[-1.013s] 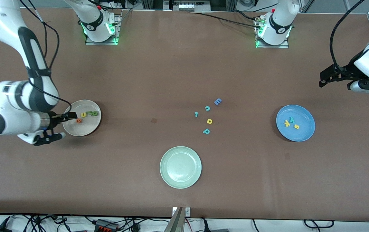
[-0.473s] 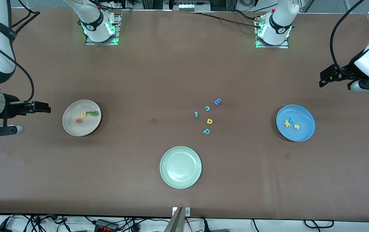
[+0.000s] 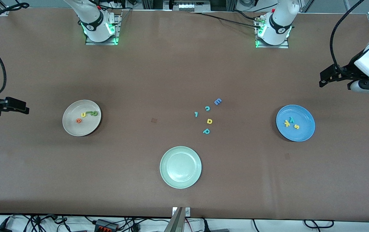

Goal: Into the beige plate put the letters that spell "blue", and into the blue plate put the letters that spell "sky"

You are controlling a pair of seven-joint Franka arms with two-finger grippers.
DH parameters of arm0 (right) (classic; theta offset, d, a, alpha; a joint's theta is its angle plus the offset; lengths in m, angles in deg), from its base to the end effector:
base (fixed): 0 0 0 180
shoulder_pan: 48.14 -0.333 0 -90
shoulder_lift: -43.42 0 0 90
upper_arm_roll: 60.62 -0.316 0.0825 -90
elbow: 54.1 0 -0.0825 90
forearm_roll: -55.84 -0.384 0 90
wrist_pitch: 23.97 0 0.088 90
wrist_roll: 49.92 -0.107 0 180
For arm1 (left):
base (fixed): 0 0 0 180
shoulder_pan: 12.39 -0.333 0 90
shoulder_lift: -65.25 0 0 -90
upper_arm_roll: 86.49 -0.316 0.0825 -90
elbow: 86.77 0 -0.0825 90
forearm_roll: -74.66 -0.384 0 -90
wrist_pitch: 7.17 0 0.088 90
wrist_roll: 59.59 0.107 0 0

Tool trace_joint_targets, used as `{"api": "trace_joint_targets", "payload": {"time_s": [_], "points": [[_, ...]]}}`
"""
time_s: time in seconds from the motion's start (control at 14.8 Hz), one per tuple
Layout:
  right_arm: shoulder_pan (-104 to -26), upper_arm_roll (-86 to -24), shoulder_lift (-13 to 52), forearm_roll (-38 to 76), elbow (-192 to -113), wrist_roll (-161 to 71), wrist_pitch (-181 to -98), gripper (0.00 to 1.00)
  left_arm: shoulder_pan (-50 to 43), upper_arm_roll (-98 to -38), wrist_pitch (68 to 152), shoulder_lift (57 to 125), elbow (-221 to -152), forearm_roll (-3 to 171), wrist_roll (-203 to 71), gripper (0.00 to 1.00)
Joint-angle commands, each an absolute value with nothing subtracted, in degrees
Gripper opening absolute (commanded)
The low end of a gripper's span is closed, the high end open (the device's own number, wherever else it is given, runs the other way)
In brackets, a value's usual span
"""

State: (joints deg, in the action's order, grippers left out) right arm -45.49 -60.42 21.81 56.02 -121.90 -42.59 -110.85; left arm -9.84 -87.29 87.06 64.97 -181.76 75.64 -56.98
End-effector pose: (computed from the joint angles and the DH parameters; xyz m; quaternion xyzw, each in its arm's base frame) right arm 0.6586 -0.0327 0.5721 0.9990 0.0391 -0.0222 0.0002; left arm 0.5572 -0.0187 0.5924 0.9993 -0.0374 -0.0041 0.0086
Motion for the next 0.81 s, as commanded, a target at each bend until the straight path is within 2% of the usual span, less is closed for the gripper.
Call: {"api": "trace_joint_targets", "payload": {"time_s": [0.0,0.14,0.27,0.47,0.74], "points": [[-46.03,-60.18,26.69,56.36,-126.83,-44.03,-110.89,1.00,-9.40,-87.81,85.91,65.43,-180.37,76.06,-56.07,1.00],[-46.82,-60.18,32.41,58.38,-135.19,-47.53,-116.32,1.00,-9.40,-87.81,85.91,65.34,-180.37,76.06,-56.07,1.00],[-46.73,-60.18,35.50,58.48,-138.99,-47.55,-117.31,1.00,-9.40,-87.81,85.91,65.43,-180.37,76.06,-56.07,1.00],[-46.21,-59.92,35.77,58.48,-138.65,-47.37,-116.52,1.00,-9.40,-87.81,85.91,65.34,-180.28,76.06,-56.07,1.00],[-49.01,-56.05,37.44,58.65,-140.14,-46.93,-115.91,1.00,-9.40,-87.81,85.91,65.34,-180.37,76.06,-56.07,1.00]]}}
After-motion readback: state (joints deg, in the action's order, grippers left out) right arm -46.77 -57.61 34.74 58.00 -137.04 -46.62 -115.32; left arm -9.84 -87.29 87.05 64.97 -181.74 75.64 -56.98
